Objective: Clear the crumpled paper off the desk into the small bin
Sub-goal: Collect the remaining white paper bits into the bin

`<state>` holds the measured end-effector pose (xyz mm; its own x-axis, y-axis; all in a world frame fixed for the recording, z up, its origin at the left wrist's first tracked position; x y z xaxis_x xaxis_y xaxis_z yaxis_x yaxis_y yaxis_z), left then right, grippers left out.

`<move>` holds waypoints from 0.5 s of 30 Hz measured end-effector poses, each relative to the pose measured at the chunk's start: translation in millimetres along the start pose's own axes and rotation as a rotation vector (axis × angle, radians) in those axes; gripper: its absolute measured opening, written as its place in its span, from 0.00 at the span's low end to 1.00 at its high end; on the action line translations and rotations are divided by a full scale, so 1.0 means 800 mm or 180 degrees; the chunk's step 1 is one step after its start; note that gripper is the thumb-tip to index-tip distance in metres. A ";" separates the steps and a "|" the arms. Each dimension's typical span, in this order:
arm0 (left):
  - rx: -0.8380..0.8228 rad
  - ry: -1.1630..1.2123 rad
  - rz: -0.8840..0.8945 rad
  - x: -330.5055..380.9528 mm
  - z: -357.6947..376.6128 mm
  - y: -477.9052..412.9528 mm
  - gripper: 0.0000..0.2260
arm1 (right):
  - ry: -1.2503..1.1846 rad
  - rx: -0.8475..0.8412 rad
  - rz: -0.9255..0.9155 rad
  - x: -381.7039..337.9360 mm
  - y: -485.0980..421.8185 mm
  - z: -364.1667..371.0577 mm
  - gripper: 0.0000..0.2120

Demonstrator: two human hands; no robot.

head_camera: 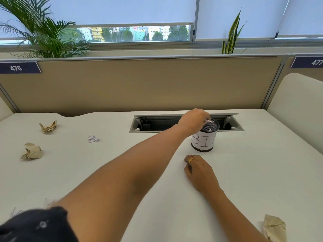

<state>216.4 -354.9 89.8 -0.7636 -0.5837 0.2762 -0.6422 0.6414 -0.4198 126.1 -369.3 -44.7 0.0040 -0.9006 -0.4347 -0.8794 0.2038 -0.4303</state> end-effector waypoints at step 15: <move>0.0602 -0.0076 -0.0293 -0.028 0.008 0.003 0.15 | -0.0046 0.0014 0.0045 0.001 -0.002 -0.001 0.15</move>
<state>232.7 -343.5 77.3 -0.6989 -0.6487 0.3012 -0.6833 0.4812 -0.5492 127.0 -370.7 -43.8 -0.0015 -0.8920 -0.4521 -0.8773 0.2181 -0.4275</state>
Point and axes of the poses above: each hand's wrist, its own y-axis away from the middle knuckle, its own z-axis out of the palm, x = y × z, the point moved 5 cm from there along -y, towards the middle knuckle, and after that the axes turned 10 degrees about x, right-handed, at the moved point
